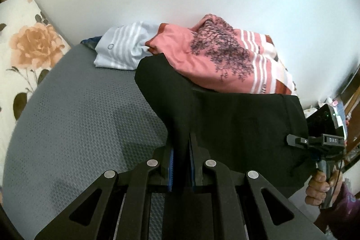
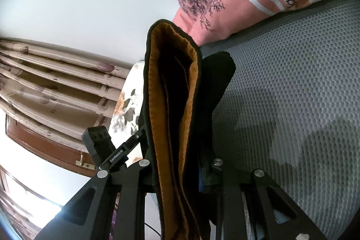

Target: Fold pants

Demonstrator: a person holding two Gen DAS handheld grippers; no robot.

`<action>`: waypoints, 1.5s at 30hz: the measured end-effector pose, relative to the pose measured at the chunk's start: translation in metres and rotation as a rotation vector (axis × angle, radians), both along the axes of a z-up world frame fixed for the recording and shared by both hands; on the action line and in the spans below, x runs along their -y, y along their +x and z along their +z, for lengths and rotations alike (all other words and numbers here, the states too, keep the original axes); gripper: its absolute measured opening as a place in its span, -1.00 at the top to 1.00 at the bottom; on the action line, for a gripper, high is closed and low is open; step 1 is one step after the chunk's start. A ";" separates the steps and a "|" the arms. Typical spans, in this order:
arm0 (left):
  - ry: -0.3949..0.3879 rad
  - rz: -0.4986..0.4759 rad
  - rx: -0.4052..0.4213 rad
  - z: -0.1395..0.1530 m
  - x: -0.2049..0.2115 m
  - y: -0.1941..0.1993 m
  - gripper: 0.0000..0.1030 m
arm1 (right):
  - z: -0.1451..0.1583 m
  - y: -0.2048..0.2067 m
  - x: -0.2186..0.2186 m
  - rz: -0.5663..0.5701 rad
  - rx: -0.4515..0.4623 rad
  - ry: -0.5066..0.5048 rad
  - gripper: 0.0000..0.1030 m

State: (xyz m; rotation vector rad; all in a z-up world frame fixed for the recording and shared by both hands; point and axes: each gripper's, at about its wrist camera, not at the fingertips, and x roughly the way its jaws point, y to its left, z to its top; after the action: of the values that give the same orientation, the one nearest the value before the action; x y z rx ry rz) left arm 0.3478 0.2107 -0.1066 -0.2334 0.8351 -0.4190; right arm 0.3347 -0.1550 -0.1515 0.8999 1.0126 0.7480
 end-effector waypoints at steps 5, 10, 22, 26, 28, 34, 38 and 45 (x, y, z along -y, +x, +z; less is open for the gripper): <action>0.041 0.017 -0.013 -0.015 -0.001 0.011 0.79 | -0.015 0.012 -0.005 0.002 -0.023 -0.018 0.61; 0.060 0.030 -0.019 -0.027 -0.004 0.015 0.79 | -0.025 0.016 -0.001 -0.006 -0.025 -0.046 0.62; 0.271 0.094 0.021 -0.050 0.013 0.013 0.46 | -0.028 0.005 -0.011 -0.001 0.064 -0.339 0.50; 0.323 0.141 0.035 -0.055 0.015 0.012 0.29 | -0.031 -0.001 -0.016 -0.025 0.103 -0.455 0.30; 0.357 0.162 0.048 -0.058 0.016 0.011 0.07 | -0.029 -0.004 -0.018 -0.043 0.124 -0.503 0.18; 0.432 0.230 0.103 -0.057 0.021 0.003 -0.45 | -0.018 -0.016 -0.030 -0.126 0.221 -0.695 -0.23; 0.502 0.239 0.143 -0.056 0.031 -0.004 -0.53 | -0.013 -0.024 -0.035 -0.197 0.255 -0.787 -0.46; 0.513 0.262 0.216 -0.043 0.041 -0.024 -0.75 | 0.003 -0.041 -0.036 -0.341 0.340 -0.844 -0.79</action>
State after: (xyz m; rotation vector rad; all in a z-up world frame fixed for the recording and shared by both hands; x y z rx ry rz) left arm 0.3240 0.1700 -0.1498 0.1763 0.6632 0.0236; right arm 0.2941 -0.1189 -0.1490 0.1825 0.7339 0.1281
